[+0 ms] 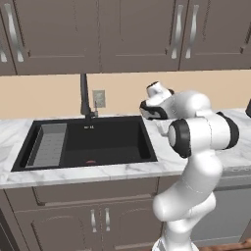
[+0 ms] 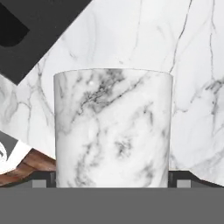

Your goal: Restock the sink supplies by placing the sponge and soap dispenser on the counter and next to the sink. Make sure the soap dispenser is upright.

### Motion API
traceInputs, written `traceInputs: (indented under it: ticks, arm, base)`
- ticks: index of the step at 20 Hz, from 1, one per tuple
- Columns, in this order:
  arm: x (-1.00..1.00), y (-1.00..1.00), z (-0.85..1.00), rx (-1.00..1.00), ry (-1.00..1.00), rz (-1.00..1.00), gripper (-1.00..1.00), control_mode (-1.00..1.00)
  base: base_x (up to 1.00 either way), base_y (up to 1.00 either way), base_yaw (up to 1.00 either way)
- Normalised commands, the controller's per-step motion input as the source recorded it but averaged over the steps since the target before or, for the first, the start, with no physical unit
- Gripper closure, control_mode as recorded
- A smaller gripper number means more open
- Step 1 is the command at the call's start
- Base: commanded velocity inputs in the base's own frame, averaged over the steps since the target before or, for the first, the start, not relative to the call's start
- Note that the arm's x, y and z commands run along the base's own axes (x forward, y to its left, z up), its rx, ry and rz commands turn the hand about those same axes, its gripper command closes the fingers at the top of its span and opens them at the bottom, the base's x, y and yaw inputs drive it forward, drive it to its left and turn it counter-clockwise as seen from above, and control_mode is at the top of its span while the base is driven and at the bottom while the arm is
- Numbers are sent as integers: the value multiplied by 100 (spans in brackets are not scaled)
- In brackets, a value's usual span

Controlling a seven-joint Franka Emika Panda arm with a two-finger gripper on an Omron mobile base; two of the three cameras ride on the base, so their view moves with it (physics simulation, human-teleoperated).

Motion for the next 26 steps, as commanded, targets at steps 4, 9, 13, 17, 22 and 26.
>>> traceInputs:
  ticks: [4, 9, 13, 17, 22, 26]
  arm:
    - [13, 3, -37, -31, 22, 42, 100, -100]
    - [8, 0, -33, -21, 21, 42, 100, -100]
    - [26, -1, -33, -17, 25, 39, 100, -100]
    - [41, 0, -24, -16, 27, 36, 100, -100]
    - [56, -3, -9, -11, 25, 33, 100, -100]
    - [45, -5, -2, -3, 8, 15, 100, -100]
  base:
    - [0, 0, 0]
    - [0, 0, 0]
    - [0, 0, 0]
    - [0, 0, 0]
    - [0, 0, 0]
    - [0, 0, 0]
